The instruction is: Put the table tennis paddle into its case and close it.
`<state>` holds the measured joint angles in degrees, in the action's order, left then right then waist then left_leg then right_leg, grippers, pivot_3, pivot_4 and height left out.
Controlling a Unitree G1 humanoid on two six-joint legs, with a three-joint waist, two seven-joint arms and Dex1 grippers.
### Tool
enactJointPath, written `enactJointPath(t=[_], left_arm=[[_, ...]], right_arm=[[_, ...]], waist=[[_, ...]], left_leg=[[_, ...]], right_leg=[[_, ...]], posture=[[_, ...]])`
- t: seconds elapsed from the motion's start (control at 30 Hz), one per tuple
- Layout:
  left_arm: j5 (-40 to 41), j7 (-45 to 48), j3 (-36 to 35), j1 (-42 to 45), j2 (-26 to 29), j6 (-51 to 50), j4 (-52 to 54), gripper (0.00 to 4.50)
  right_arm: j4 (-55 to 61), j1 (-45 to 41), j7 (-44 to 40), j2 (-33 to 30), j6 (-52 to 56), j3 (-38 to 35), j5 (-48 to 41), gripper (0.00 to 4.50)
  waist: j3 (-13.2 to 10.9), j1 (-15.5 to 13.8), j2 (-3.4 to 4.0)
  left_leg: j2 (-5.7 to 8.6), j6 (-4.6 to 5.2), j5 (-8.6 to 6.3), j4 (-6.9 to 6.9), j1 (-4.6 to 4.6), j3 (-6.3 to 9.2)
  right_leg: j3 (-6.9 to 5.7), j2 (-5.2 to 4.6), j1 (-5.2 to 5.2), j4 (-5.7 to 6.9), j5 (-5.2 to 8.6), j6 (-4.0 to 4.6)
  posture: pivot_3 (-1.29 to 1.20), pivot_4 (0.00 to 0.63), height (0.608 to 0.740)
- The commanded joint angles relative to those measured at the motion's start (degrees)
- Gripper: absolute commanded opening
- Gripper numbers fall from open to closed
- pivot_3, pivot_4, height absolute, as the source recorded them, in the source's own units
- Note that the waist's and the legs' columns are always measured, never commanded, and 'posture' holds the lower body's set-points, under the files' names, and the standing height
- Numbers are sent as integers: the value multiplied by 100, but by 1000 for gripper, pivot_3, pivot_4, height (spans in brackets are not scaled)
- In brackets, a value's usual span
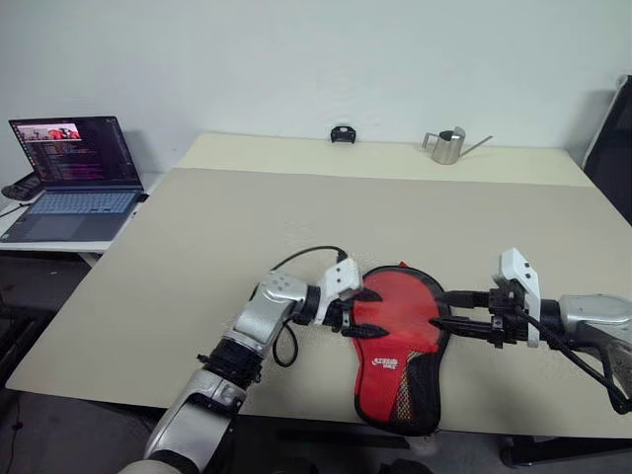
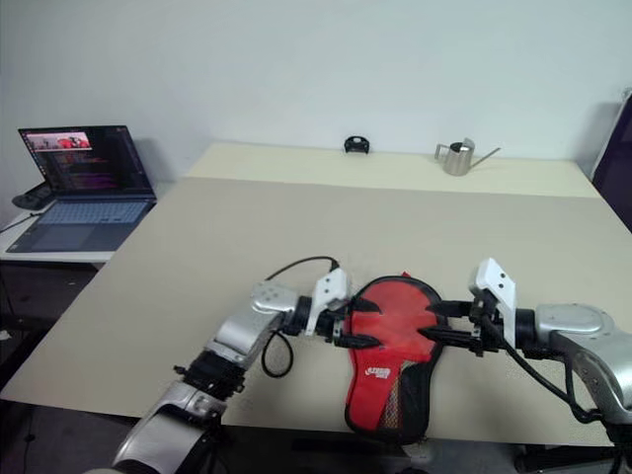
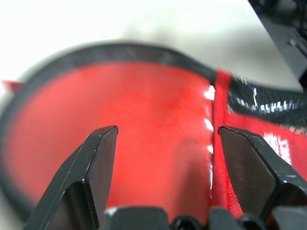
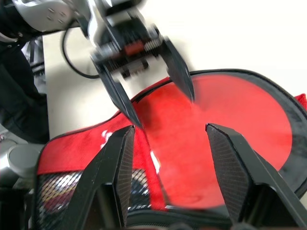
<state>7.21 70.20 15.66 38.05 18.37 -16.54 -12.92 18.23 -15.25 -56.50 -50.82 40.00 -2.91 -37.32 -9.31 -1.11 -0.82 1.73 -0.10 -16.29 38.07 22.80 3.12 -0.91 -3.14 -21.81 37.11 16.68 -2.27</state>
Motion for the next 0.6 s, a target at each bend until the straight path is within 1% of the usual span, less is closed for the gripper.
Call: enactJointPath(t=[0.03, 0.13, 0.2, 0.4, 0.53, 0.6], left_arm=[[399, -8, -392, -226, 418, -337, 832, 3656], [590, -225, -697, -478, 747, -621, 1320, 3656], [679, -403, -820, -603, 862, -778, 1546, 3656], [863, -1347, -1731, -1374, 1259, -1181, 2312, 3656], [918, -1753, -1807, -1572, 1310, -1400, 2647, 3656], [984, -1813, -1991, -1777, 1465, -1442, 2803, 3656]], right_arm=[[-317, -353, -170, 142, -357, 116, 237, 2565], [-722, -538, -328, 258, -649, 203, 444, 2565], [-1028, -696, -426, 343, -820, 238, 559, 2565], [-2123, -1263, -731, 437, -1251, 231, 907, 2565], [-2889, -1548, -982, 363, -1596, 156, 1116, 2565], [-3214, -1715, -970, 321, -1709, 110, 1245, 2565]], waist=[[-1, 13, 2], [-5, 30, 4], [-6, 32, 6], [-10, 56, 9], [-11, 51, 10], [-11, 50, 11]], left_leg=[[0, 0, 0, -1, -1, -1], [-1, 0, 0, -2, -2, -1], [-1, -1, 0, 0, -2, -1], [0, -1, 0, 3, -4, -5], [0, -2, 1, 3, -3, -6], [2, -2, 1, 6, -3, -8]], right_leg=[[1, 0, 0, -1, 0, 0], [1, 0, 0, 0, 0, 0], [2, 0, 0, 2, 0, 0], [7, -2, 0, 5, -1, 1], [6, -2, -1, 6, -2, 2], [7, -5, -1, 6, -3, 2]], posture=[[0, 150, 740], [0, 150, 740], [0, 150, 740], [0, 150, 740], [0, 150, 740], [0, 150, 740]])
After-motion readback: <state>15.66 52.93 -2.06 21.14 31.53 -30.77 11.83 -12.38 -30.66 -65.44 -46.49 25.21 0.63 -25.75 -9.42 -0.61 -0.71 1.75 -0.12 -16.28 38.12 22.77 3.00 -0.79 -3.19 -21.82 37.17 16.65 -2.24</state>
